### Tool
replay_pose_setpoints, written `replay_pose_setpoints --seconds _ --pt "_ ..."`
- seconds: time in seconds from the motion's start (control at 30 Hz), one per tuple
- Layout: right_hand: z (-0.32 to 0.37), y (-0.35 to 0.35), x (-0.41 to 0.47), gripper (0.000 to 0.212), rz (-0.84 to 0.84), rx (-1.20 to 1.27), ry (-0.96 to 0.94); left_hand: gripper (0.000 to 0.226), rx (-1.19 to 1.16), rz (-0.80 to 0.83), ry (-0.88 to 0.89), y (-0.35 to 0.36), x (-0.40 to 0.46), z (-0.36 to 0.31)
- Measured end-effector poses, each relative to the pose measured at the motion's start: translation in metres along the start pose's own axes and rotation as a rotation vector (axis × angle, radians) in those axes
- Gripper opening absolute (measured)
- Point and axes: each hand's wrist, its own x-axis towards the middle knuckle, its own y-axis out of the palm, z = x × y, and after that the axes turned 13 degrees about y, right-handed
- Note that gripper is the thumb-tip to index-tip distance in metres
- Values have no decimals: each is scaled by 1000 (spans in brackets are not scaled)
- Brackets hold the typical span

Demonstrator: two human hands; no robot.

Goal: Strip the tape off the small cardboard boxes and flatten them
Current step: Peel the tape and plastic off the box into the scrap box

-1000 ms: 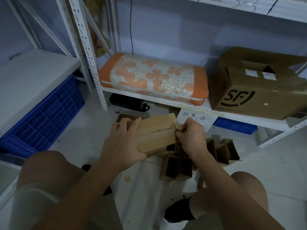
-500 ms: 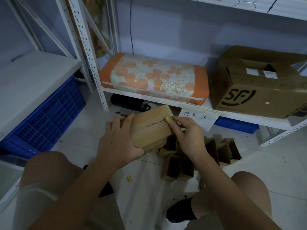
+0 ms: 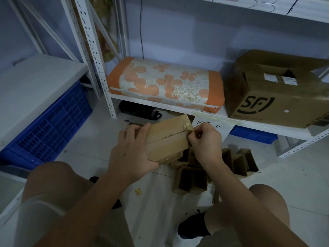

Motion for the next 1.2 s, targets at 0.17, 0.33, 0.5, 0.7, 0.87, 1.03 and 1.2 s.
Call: replay_pose_setpoints --seconds 0.17,0.33,0.5,0.7,0.87,1.03,1.2 --pt "-8 -7 -1 6 1 -36 -37 120 -16 63 -5 0 1 -7" --pt "-14 -13 -5 27 73 77 -129 117 -16 36 -34 -2 3 1" --pt "-8 -13 -6 48 197 179 -78 120 -40 -2 -115 -7 8 5" --pt "0 -10 -6 25 35 100 -73 119 11 -40 -83 -11 12 -1" --pt "8 -4 -4 10 3 -14 24 119 85 -62 -64 -8 13 -3" --pt "11 -4 -3 10 2 -42 73 118 108 -30 -68 -11 15 -5" --pt "13 -9 -3 13 36 -103 35 117 35 88 -35 -22 18 8"
